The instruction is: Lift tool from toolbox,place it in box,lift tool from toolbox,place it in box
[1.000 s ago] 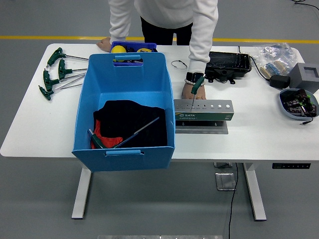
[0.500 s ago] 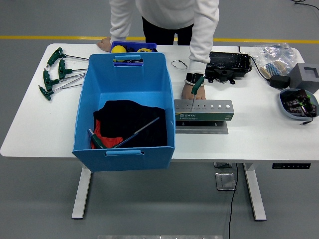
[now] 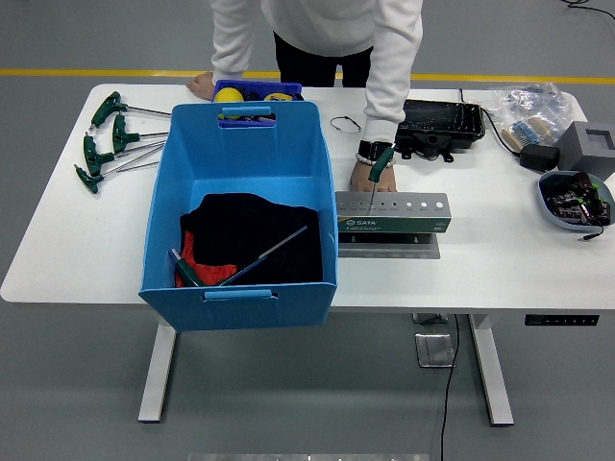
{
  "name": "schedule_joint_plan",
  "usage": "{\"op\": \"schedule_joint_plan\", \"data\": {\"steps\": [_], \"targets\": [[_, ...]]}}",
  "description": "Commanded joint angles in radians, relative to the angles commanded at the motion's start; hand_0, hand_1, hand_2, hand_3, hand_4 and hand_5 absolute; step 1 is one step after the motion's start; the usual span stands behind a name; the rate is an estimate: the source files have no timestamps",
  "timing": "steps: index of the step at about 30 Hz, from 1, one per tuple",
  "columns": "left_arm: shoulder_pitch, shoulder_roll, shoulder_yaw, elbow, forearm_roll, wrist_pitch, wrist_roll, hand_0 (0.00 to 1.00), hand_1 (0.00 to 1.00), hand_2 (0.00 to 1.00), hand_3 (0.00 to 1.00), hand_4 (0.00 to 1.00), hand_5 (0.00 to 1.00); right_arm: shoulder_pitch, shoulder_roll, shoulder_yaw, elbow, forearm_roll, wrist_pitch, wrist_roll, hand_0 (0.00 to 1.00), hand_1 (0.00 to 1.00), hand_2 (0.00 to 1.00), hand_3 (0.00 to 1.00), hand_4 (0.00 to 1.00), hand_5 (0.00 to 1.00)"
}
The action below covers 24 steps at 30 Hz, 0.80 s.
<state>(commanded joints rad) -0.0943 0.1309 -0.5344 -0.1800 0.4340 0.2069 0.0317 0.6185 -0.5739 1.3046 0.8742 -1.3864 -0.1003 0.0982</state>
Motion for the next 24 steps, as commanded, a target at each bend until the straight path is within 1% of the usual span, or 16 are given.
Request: {"op": "schedule_joint_plan", "data": {"steps": [1,2,13,14,19,20,24], "targets": [[0.000,0.000,0.000,0.000,0.000,0.000,0.000,0.751,0.726,0.768,0.777,0.794,0.751,0.000,0.000,0.000,0.000,0.001,0.000,0.000,0.002,0.002,0.038,0.002,0.862,0.774],[0.000,0.000,0.000,0.000,0.000,0.000,0.000,0.750,0.724,0.768,0.777,0.792,0.749,0.000,0.000,0.000,0.000,0.002,0.000,0.000,0.002,0.002,0.029,0.002,0.888,0.791],[0.001,0.001,-0.001,0.000,0.004,-0.002,0.002,0.751,0.723,0.767,0.777,0.793,0.752,-0.001,-0.001,0.003,-0.001,0.007,0.000,-0.001,0.002,0.002,0.028,0.002,0.901,0.801],[0.001,0.001,-0.003,0.000,0.005,-0.002,0.002,0.751,0.723,0.767,0.776,0.792,0.749,-0.001,-0.001,0.004,0.000,0.008,-0.001,-0.001,0.002,0.002,0.026,0.002,0.889,0.788],[0.001,0.000,-0.018,0.000,0.020,-0.001,0.005,0.751,0.723,0.767,0.776,0.792,0.749,-0.001,-0.002,0.006,0.000,0.009,0.002,-0.004,0.002,0.002,0.026,0.002,0.889,0.788],[0.001,0.000,-0.019,0.000,0.021,-0.001,0.005,0.750,0.721,0.767,0.775,0.791,0.749,0.000,-0.002,0.005,0.000,0.009,0.002,-0.005,0.002,0.002,0.026,0.002,0.859,0.769],[0.002,-0.001,-0.022,0.000,0.024,-0.001,0.006,0.750,0.721,0.767,0.775,0.791,0.749,0.001,-0.001,0.004,0.000,0.009,0.002,-0.006,0.002,0.002,0.026,0.002,0.859,0.769]]}}
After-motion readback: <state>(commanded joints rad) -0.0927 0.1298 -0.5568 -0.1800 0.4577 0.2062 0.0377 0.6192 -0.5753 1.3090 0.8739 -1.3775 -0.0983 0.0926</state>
